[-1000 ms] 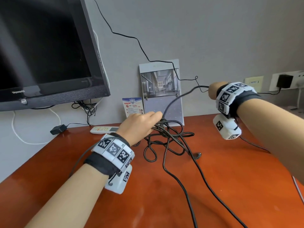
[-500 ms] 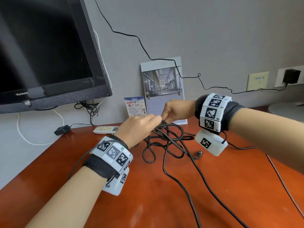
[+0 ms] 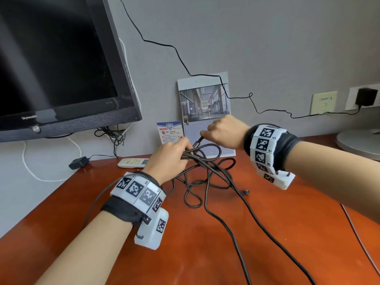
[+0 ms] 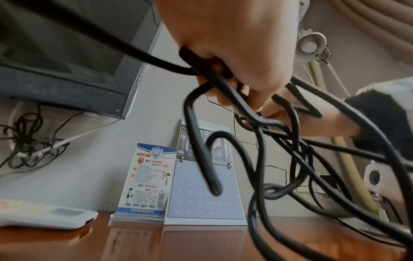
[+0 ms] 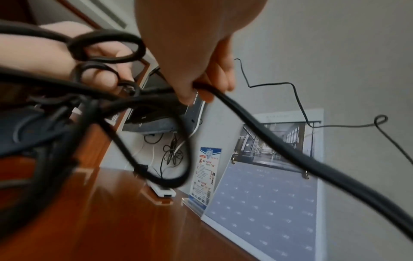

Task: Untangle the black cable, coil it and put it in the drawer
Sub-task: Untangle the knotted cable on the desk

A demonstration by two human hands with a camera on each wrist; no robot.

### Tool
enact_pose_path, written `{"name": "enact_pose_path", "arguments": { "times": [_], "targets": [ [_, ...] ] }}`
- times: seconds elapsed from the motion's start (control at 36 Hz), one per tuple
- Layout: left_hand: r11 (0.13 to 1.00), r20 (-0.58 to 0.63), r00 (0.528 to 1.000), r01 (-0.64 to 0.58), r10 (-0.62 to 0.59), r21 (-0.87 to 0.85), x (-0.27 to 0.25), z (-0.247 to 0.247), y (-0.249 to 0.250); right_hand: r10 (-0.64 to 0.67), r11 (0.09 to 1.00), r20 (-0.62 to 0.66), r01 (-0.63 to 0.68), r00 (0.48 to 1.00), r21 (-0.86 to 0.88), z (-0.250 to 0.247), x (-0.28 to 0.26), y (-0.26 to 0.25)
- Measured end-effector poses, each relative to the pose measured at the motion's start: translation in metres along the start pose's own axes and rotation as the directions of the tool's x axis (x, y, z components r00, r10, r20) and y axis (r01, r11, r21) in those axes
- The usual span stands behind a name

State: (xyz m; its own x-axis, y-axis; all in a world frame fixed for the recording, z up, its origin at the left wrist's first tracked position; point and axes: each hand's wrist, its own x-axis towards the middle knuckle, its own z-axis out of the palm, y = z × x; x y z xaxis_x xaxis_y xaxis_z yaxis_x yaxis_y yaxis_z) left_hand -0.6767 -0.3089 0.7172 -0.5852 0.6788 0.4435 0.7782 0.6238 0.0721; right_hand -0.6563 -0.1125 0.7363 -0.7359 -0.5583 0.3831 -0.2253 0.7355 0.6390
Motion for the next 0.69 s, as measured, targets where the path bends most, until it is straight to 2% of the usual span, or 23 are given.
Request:
{"name": "enact_pose_path", "arguments": {
  "times": [0.03,0.06,0.08,0.14,0.22,0.31,0.36,0.42,0.47,0.56,0.61,0.67,0.69],
  "targets": [
    [1.0,-0.012,1.0,-0.013,0.013,0.023,0.0,-0.001,-0.001,0.079,0.995,0.108,-0.085,0.991,0.055,-0.003,0.003,0.0],
    [0.997,-0.014,0.999,-0.038,0.039,0.066,0.0,-0.001,0.0,0.196,0.969,0.233,-0.225,0.953,0.105,-0.005,0.005,0.002],
    [0.99,-0.012,0.997,-0.079,0.081,0.116,-0.002,-0.001,0.0,0.339,0.901,0.34,-0.407,0.877,0.151,-0.005,0.006,0.007],
    [0.966,0.021,0.984,-0.178,0.177,0.185,-0.006,0.003,0.0,0.469,0.732,0.475,-0.629,0.744,0.261,-0.001,0.003,0.019],
    [0.962,0.078,0.982,-0.183,0.171,0.203,-0.01,0.008,0.001,0.63,0.543,0.458,-0.777,0.628,0.318,0.006,-0.005,0.044],
    [0.978,0.072,0.996,-0.071,0.058,0.195,-0.01,0.011,-0.003,0.799,0.357,0.405,-0.892,0.445,0.278,0.001,-0.022,0.073],
    [0.987,0.051,0.999,0.013,-0.021,0.161,-0.009,0.01,-0.008,0.869,0.294,0.36,-0.939,0.34,0.179,-0.003,-0.037,0.094],
    [0.989,0.027,0.997,0.074,-0.078,0.127,-0.008,0.009,-0.011,0.881,0.273,0.382,-0.959,0.281,0.074,-0.008,-0.053,0.109],
    [0.989,0.001,0.992,0.127,-0.128,0.079,-0.006,0.009,-0.015,0.842,0.3,0.455,-0.952,0.29,0.052,-0.016,-0.064,0.112],
    [0.983,-0.026,0.983,0.185,-0.184,0.015,0.0,0.011,-0.022,0.678,0.358,0.644,-0.925,0.354,0.131,-0.014,-0.071,0.097],
    [0.977,-0.04,0.976,0.213,-0.214,-0.02,0.003,0.013,-0.023,0.482,0.352,0.793,-0.911,0.374,0.216,-0.022,-0.077,0.072],
    [0.971,-0.058,0.97,0.236,-0.238,-0.042,0.007,0.015,-0.025,0.168,0.35,0.881,-0.862,0.443,0.367,-0.032,-0.091,0.055],
    [0.968,-0.066,0.966,0.247,-0.249,-0.044,0.009,0.016,-0.025,0.045,0.374,0.902,-0.844,0.43,0.384,-0.01,-0.089,0.018]
  ]
}}
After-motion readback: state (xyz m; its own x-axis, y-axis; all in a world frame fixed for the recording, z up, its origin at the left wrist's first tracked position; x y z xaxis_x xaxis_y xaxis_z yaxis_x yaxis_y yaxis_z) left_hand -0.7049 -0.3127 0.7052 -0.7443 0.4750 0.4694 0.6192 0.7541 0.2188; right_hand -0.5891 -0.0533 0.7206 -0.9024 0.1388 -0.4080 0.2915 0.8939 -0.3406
